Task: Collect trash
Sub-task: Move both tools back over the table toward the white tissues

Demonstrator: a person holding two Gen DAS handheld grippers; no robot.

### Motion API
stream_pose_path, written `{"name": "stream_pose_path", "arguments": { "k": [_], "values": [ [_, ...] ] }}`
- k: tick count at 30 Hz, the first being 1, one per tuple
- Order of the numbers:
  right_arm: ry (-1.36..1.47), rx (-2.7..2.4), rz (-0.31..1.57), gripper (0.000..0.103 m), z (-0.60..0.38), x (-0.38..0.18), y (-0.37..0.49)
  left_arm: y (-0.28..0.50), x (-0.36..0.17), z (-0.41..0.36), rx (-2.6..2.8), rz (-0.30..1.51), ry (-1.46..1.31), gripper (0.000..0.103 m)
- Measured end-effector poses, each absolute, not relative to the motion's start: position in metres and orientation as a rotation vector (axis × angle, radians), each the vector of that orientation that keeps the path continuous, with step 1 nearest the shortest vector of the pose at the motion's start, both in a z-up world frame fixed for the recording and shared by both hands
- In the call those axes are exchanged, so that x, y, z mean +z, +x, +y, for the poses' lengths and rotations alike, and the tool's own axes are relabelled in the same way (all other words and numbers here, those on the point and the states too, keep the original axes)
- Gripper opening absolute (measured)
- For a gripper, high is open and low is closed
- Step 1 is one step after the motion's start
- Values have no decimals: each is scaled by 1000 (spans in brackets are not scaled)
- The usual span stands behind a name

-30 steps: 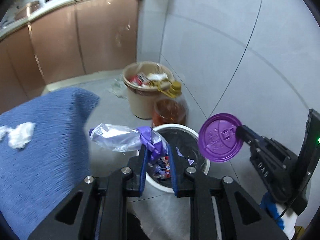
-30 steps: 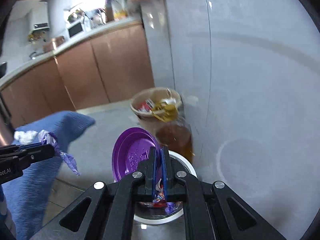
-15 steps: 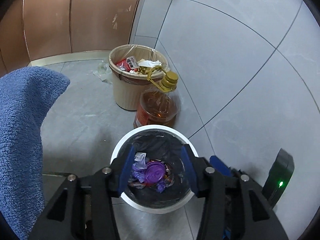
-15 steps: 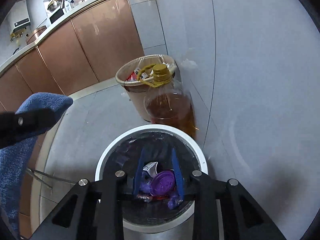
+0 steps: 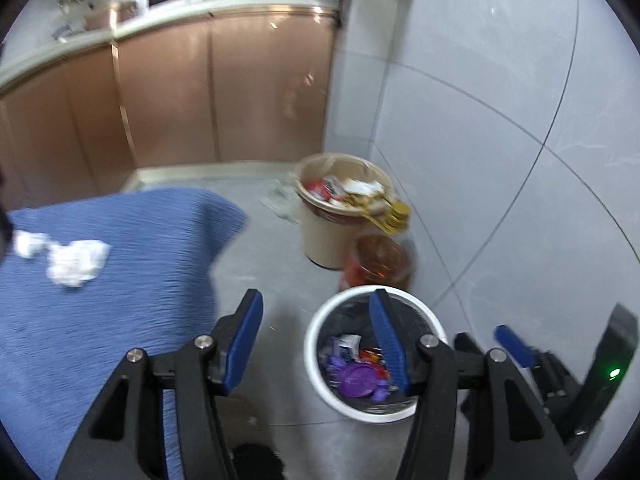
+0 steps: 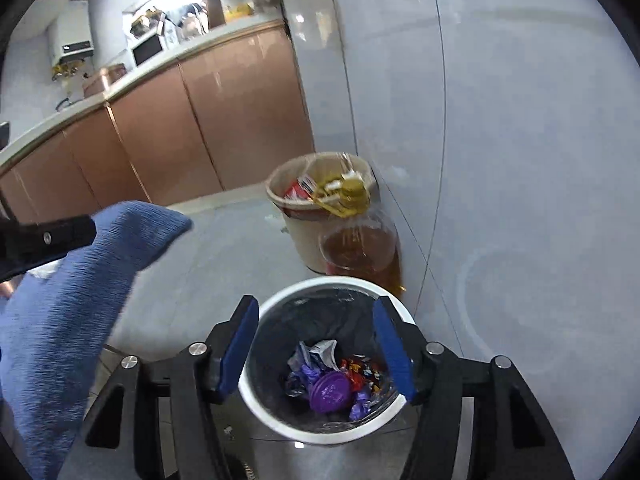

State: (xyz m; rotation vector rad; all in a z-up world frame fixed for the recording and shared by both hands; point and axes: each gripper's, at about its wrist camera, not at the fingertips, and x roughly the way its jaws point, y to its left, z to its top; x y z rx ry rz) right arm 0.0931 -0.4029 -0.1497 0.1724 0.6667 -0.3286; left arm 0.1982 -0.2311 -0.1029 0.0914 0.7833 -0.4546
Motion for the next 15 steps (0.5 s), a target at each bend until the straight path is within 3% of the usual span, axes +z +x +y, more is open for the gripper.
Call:
{"name": "stream_pose_path", "arguments": {
  "k": [7, 15],
  "values": [
    [122, -236, 559, 59, -363, -98, 68, 153, -67, -177, -323, 664, 102, 55],
    [92, -170, 443, 69, -323, -42, 36, 108, -35, -119, -236, 550, 110, 62]
  ]
}}
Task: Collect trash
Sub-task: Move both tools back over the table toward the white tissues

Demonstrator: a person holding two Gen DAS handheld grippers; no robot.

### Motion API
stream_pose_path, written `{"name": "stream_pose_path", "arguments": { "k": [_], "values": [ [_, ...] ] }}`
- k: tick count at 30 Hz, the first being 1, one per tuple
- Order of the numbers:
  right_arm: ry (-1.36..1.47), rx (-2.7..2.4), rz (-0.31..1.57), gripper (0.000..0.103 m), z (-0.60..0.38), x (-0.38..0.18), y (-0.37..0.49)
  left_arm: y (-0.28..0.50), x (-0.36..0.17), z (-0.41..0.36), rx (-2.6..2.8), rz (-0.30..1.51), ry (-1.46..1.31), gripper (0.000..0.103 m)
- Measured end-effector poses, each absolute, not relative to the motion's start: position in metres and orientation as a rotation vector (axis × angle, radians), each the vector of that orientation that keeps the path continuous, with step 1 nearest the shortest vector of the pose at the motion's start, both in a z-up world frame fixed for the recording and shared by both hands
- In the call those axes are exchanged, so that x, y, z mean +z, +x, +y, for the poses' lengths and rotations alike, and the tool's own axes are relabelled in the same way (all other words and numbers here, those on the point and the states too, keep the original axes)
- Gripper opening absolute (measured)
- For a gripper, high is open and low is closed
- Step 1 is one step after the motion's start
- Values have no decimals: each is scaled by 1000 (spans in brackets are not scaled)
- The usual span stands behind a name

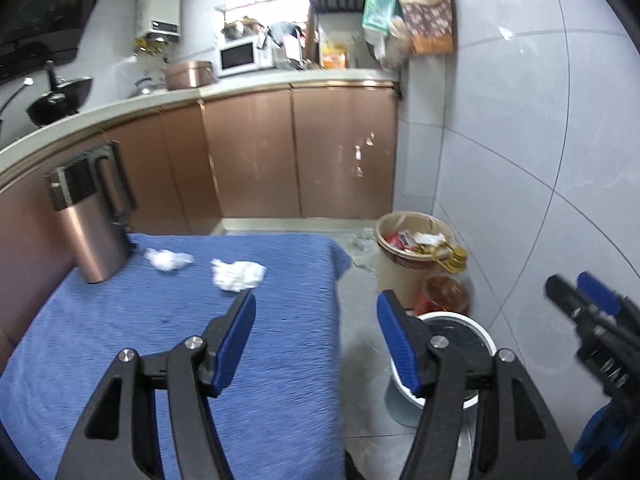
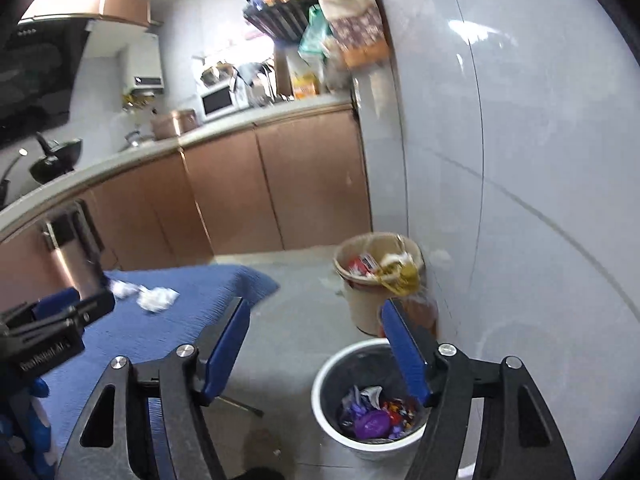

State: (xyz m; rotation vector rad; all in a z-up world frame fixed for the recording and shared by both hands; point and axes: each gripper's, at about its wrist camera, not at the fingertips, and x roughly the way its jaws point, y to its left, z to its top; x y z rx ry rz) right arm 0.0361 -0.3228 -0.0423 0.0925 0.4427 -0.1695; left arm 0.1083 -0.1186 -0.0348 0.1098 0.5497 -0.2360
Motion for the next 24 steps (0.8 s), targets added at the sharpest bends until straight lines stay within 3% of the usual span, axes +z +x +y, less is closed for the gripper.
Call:
{"name": "stream_pose_path", "arguments": {
  "k": [12, 16, 24],
  "values": [
    [19, -127, 386, 88, -271, -2, 4, 59, 1, -49, -184, 435, 44, 65],
    [-5, -127, 384, 100, -254, 2, -4, 49, 5, -28, -176, 418, 12, 65],
    [-53, -119, 373, 103, -219, 10, -15, 30, 8, 16, -144, 398, -45, 65]
  ]
}}
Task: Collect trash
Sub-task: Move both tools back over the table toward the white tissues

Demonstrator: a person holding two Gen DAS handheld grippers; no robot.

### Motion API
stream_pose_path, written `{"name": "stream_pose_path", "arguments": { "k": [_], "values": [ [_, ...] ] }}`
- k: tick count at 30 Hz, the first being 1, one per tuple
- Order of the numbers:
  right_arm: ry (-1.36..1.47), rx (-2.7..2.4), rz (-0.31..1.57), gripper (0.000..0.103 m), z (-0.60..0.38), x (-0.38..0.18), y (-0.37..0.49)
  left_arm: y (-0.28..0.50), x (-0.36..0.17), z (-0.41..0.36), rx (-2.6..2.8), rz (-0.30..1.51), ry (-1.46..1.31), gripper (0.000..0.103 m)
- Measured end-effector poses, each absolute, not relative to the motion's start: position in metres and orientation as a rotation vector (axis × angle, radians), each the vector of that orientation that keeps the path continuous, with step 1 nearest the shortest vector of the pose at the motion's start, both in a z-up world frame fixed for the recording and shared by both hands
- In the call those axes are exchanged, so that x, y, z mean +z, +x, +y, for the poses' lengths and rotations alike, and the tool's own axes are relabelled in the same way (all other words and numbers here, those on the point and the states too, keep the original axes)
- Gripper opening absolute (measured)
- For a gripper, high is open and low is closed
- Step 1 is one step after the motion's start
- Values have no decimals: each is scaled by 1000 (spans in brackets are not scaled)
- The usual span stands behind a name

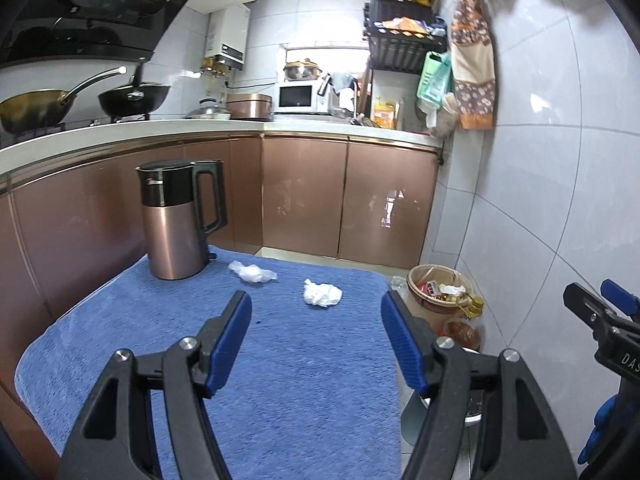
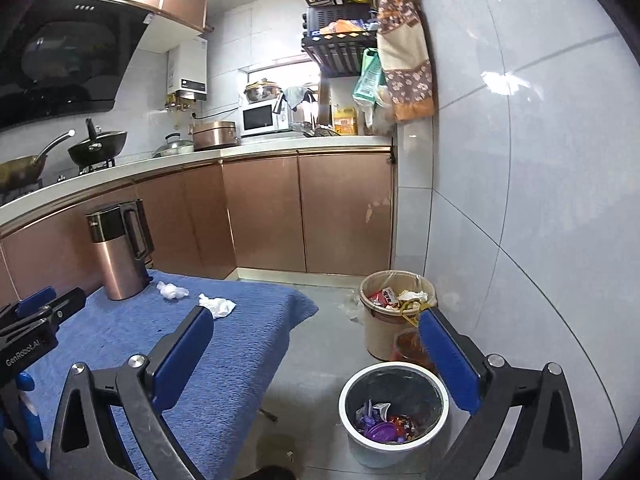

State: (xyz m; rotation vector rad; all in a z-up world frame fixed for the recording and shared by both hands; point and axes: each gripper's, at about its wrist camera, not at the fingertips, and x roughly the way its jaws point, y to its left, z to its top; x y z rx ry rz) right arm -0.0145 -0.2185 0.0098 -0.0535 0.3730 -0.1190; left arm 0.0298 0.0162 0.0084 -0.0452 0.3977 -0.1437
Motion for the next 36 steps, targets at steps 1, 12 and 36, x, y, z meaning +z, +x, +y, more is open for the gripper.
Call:
{"name": "stream_pose_path", "arguments": {
  "k": [1, 12, 36],
  "values": [
    [-62, -116, 372, 103, -214, 11, -15, 28, 9, 21, -139, 395, -49, 66],
    [-147, -51, 345, 103, -168, 17, -16, 15, 6, 73, -102, 384, -105, 66],
    [-154, 287, 655, 103, -140, -82, 196, 278, -81, 135, -153, 794, -221, 66]
  ]
}}
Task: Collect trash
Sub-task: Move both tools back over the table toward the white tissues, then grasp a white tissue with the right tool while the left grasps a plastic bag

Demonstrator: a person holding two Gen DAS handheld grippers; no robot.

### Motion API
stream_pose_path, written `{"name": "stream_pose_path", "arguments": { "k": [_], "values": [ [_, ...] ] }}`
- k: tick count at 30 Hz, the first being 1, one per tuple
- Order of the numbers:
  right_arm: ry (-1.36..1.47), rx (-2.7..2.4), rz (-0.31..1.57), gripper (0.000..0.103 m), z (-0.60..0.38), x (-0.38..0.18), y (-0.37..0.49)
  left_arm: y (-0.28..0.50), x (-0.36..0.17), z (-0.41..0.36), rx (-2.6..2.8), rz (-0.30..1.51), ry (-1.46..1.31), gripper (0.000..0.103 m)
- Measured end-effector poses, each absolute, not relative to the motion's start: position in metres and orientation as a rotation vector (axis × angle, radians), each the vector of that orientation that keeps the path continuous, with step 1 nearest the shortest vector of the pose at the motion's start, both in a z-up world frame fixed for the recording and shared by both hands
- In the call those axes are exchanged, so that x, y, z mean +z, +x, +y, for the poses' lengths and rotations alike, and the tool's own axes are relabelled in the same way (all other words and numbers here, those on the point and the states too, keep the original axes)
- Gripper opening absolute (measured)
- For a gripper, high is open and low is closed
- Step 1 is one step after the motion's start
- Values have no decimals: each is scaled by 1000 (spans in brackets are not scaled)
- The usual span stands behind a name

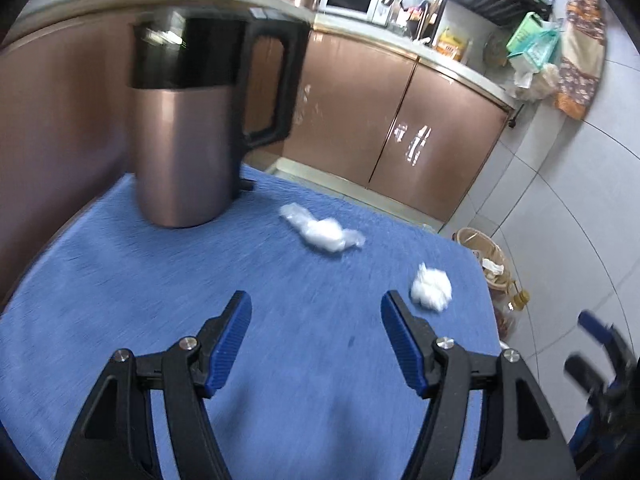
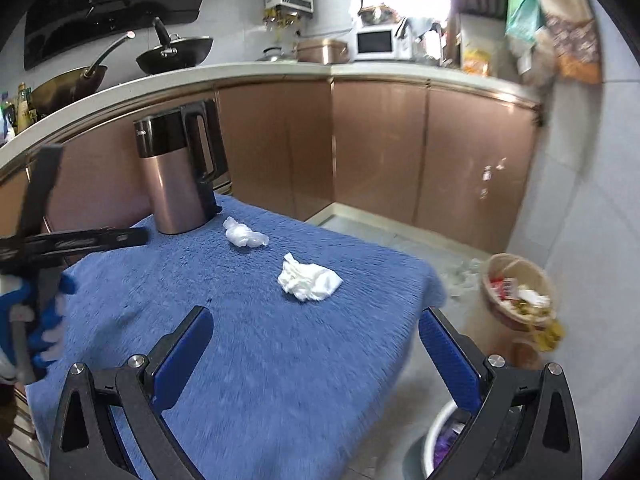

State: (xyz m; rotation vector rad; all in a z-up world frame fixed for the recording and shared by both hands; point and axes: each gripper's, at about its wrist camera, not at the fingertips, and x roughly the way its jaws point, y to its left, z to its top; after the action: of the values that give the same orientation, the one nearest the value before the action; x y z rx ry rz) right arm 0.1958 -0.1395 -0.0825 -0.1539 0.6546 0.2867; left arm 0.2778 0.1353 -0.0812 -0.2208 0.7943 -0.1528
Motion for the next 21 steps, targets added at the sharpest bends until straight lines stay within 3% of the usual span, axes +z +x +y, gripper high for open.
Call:
{"name": "stream_pose_path", "arguments": {
  "k": [7, 12, 14, 16, 17, 18, 19, 20, 21],
  "values": [
    [-98, 389, 743, 103, -131, -129, 279, 380, -129, 120, -92, 855, -348, 66],
    [-73, 436, 820, 103, -122, -162, 321, 415, -155, 104, -28, 886, -287, 66],
    [-64, 456, 870, 92, -119, -170, 332, 421, -164, 98, -27, 898, -255, 65],
    [-64, 461, 886, 90, -118, -171, 337, 421, -168, 92, -21, 893, -227, 65],
    [-66, 454, 899, 80, -118, -173, 338, 421, -167, 90, -25, 891, -222, 64],
    [-67, 448, 912, 73, -118, -175, 340, 420, -167, 89, -32, 887, -221, 56],
    [-67, 444, 920, 58, -118, -176, 341, 420, -168, 88, -33, 890, -216, 50],
    [-65, 443, 931, 51, -118, -178, 340, 420, -168, 88, -31, 894, -212, 40],
    [-66, 445, 934, 48, -118, -179, 341, 419, -169, 89, -28, 894, -211, 37]
  ]
}}
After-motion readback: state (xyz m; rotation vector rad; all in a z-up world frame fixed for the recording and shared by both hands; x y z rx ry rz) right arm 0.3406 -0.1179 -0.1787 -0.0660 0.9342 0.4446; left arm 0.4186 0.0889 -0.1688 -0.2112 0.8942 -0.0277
